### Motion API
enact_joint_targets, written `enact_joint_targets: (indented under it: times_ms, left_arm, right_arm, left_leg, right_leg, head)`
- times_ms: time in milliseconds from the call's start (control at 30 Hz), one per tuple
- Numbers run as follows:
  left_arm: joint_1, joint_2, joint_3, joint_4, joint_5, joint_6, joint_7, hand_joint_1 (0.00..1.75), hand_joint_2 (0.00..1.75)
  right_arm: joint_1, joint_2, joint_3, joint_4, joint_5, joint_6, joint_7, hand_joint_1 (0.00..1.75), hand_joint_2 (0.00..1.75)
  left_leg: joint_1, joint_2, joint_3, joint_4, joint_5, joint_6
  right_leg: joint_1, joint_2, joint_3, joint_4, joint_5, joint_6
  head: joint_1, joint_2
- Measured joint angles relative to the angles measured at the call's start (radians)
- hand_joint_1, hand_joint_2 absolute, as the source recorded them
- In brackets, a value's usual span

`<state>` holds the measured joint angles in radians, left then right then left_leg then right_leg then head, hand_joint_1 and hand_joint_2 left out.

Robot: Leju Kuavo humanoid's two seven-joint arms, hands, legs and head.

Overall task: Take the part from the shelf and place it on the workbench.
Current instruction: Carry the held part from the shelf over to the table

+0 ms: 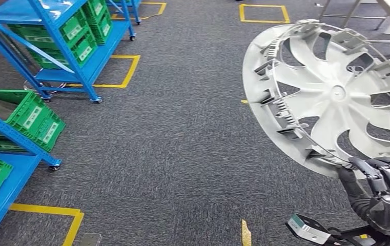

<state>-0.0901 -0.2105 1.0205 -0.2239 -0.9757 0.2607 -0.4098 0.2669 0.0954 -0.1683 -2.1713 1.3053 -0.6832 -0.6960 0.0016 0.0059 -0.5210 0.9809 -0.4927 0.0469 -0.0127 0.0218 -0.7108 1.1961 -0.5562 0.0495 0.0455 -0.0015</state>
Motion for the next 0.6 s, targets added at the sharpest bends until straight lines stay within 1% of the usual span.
enact_joint_targets:
  times_ms: [33,67,100,133,167,200,233,267,300,333,367,400,433,467,500,533,567,600]
  left_arm:
    - [0.001,0.000,0.000,0.000,-0.001,0.000,0.000,0.00,1.75]
    - [0.002,0.001,0.000,0.000,-0.001,0.000,0.001,0.00,1.75]
    - [0.002,0.001,0.000,0.000,-0.003,0.000,0.001,0.00,1.75]
    - [0.001,0.001,0.000,0.000,-0.004,0.000,0.001,0.00,1.75]
    - [0.000,0.001,0.000,0.000,-0.006,0.000,0.001,0.00,1.75]
    - [0.000,0.002,0.000,0.000,-0.007,0.000,0.001,0.00,1.75]
    - [0.000,0.003,0.000,0.000,-0.008,0.000,0.002,0.00,1.75]
    - [-0.001,0.004,0.000,0.000,-0.009,0.000,0.002,0.00,1.75]
    - [-0.001,0.005,0.000,0.000,-0.009,0.000,0.002,0.00,1.75]
    - [-0.002,0.005,0.000,0.000,-0.010,0.000,0.003,0.00,1.75]
    - [-0.004,0.005,0.000,0.000,-0.010,0.000,0.003,0.00,1.75]
    - [-0.005,0.005,0.000,0.000,-0.011,-0.001,0.003,0.00,1.75]
    - [-0.005,0.005,0.000,0.000,-0.011,-0.001,0.003,0.00,1.75]
    - [-0.004,0.005,0.000,0.000,-0.012,-0.001,0.003,0.00,1.75]
    - [-0.001,0.005,0.000,0.000,-0.012,-0.001,0.003,0.00,1.75]
    - [0.001,0.005,0.000,0.000,-0.012,-0.001,0.003,0.00,1.75]
    - [0.003,0.005,0.000,0.000,-0.012,-0.001,0.003,0.00,1.75]
    - [0.004,0.005,0.000,0.000,-0.012,-0.001,0.003,0.00,1.75]
  right_arm:
    - [0.000,0.000,-0.001,0.000,0.001,0.000,0.000,1.75,1.75]
    - [0.000,0.000,-0.003,0.000,0.003,0.000,0.000,1.75,1.75]
    - [0.001,0.000,-0.005,0.000,0.005,0.000,0.000,1.75,1.75]
    - [0.001,0.000,-0.008,-0.001,0.007,0.000,0.000,1.75,1.75]
    - [0.001,0.000,-0.010,-0.001,0.008,0.000,0.000,1.75,1.75]
    - [0.000,0.000,-0.011,-0.002,0.008,0.000,0.000,1.75,1.75]
    - [-0.001,0.000,-0.013,-0.004,0.008,0.000,0.000,1.75,1.75]
    - [-0.001,0.000,-0.014,-0.005,0.008,0.000,0.000,1.75,1.75]
    - [-0.001,0.000,-0.017,-0.006,0.008,0.000,0.001,1.75,1.75]
    - [0.000,0.000,-0.020,-0.008,0.007,0.000,0.001,1.75,1.75]
    - [0.001,0.000,-0.023,-0.009,0.007,0.000,0.001,1.75,1.75]
    - [0.002,0.000,-0.026,-0.011,0.007,0.000,0.001,1.75,1.75]
    - [0.001,0.000,-0.027,-0.012,0.007,0.000,0.001,1.75,1.75]
    - [0.000,0.000,-0.028,-0.013,0.007,0.000,0.001,1.75,1.75]
    - [-0.001,0.000,-0.029,-0.013,0.007,0.000,0.001,1.75,1.75]
    - [-0.001,0.000,-0.029,-0.013,0.007,0.000,0.001,1.75,1.75]
    - [-0.001,0.000,-0.030,-0.013,0.007,0.000,0.001,1.75,1.75]
    - [-0.001,0.000,-0.030,-0.013,0.007,0.000,0.001,1.75,1.75]
  left_leg:
    - [-0.001,0.018,-0.001,0.000,-0.001,0.000]
    - [-0.001,0.034,-0.001,0.001,-0.002,-0.001]
    - [0.000,0.050,0.000,0.001,-0.004,-0.003]
    - [0.000,0.064,0.001,0.003,-0.006,-0.006]
    - [0.001,0.076,0.003,0.005,-0.009,-0.011]
    - [-0.001,0.087,0.003,0.010,-0.015,-0.017]
    - [-0.004,0.096,0.004,0.014,-0.019,-0.024]
    - [-0.006,0.105,0.006,0.018,-0.023,-0.029]
    - [-0.008,0.114,0.007,0.020,-0.025,-0.034]
    - [-0.007,0.122,0.009,0.020,-0.026,-0.037]
    - [-0.004,0.116,0.010,0.024,-0.032,-0.042]
    - [-0.001,0.096,0.005,0.041,-0.047,-0.046]
    - [0.002,0.067,-0.010,0.079,-0.074,-0.050]
    - [0.004,0.035,-0.036,0.140,-0.108,-0.052]
    - [0.005,0.014,-0.069,0.214,-0.142,-0.051]
    - [0.005,0.006,-0.100,0.280,-0.166,-0.050]
    - [0.004,0.003,-0.121,0.320,-0.171,-0.047]
    - [0.004,0.000,-0.125,0.320,-0.154,-0.043]
  right_leg:
    - [-0.003,-0.009,-0.026,0.057,-0.021,0.006]
    - [-0.007,-0.014,-0.037,0.085,-0.026,0.011]
    - [-0.011,-0.020,-0.028,0.075,-0.012,0.015]
    - [-0.014,-0.029,0.002,0.025,0.016,0.019]
    - [-0.017,-0.049,0.044,-0.046,0.045,0.022]
    - [-0.016,-0.071,0.085,-0.113,0.066,0.020]
    - [-0.014,-0.086,0.113,-0.160,0.077,0.014]
    - [-0.011,-0.094,0.127,-0.182,0.079,0.005]
    - [-0.007,-0.088,0.128,-0.185,0.077,-0.006]
    - [-0.006,-0.076,0.126,-0.184,0.078,-0.015]
    - [-0.007,-0.065,0.124,-0.184,0.079,-0.022]
    - [-0.007,-0.054,0.123,-0.185,0.080,-0.029]
    - [-0.008,-0.043,0.123,-0.186,0.082,-0.035]
    - [-0.009,-0.032,0.123,-0.186,0.083,-0.040]
    - [-0.007,-0.018,0.123,-0.186,0.083,-0.044]
    - [-0.005,-0.004,0.123,-0.186,0.083,-0.045]
    - [-0.003,0.011,0.124,-0.186,0.084,-0.046]
    - [-0.002,0.028,0.124,-0.185,0.084,-0.047]
  head:
    - [0.000,0.000]
    - [0.000,0.000]
    - [0.000,0.000]
    - [0.000,0.000]
    - [0.000,0.000]
    - [0.001,0.000]
    - [0.000,0.000]
    - [-0.001,0.000]
    - [-0.002,0.000]
    - [-0.003,0.000]
    - [-0.004,0.000]
    - [-0.005,0.000]
    - [-0.006,0.000]
    - [-0.007,0.000]
    - [-0.008,0.000]
    - [-0.008,0.000]
    - [-0.008,0.000]
    - [-0.008,0.000]
